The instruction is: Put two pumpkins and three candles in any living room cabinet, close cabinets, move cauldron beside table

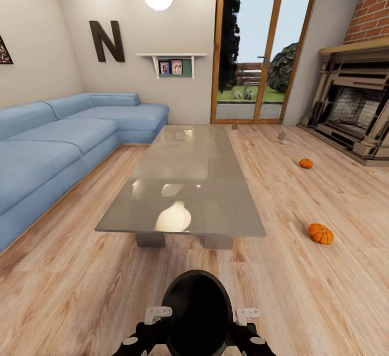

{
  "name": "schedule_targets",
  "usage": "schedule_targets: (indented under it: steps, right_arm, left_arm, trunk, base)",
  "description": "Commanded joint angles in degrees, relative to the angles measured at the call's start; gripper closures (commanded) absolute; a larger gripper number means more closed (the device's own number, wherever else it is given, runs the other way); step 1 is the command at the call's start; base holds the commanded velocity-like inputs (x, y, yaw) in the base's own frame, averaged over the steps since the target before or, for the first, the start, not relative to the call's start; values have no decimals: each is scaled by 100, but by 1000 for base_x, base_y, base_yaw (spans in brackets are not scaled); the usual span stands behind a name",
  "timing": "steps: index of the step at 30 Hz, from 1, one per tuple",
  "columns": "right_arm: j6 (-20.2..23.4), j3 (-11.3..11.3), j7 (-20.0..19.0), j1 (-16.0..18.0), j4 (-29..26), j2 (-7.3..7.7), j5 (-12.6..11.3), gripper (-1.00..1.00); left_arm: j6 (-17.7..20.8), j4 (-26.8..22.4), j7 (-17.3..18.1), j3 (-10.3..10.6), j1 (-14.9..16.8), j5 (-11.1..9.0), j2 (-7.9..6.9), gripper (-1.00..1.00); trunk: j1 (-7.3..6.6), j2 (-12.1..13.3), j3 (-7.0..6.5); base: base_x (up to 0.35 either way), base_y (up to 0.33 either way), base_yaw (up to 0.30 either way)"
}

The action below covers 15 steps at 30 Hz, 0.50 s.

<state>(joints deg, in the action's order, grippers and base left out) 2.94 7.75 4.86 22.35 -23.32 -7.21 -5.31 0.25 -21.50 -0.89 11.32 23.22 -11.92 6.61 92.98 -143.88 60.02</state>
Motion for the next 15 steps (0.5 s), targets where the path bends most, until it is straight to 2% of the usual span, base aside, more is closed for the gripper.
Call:
schedule_targets:
  steps: [1,10,15]
  right_arm:
    - [31,8,-2,6,-192,-53,-429,100]
    - [31,8,-2,7,-190,-53,-429,100]
    - [31,8,-2,6,-190,-53,-430,100]
  left_arm:
    - [2,-20,37,141,-2,-85,-1,100]
    - [2,-20,37,135,-2,-82,-2,100]
    - [2,-20,37,134,-2,-87,-9,100]
  trunk:
    - [0,-4,27]
    - [24,-16,227]
    - [24,-16,227]
  base:
    - [0,0,0]
    - [0,0,0]
    - [0,0,0]
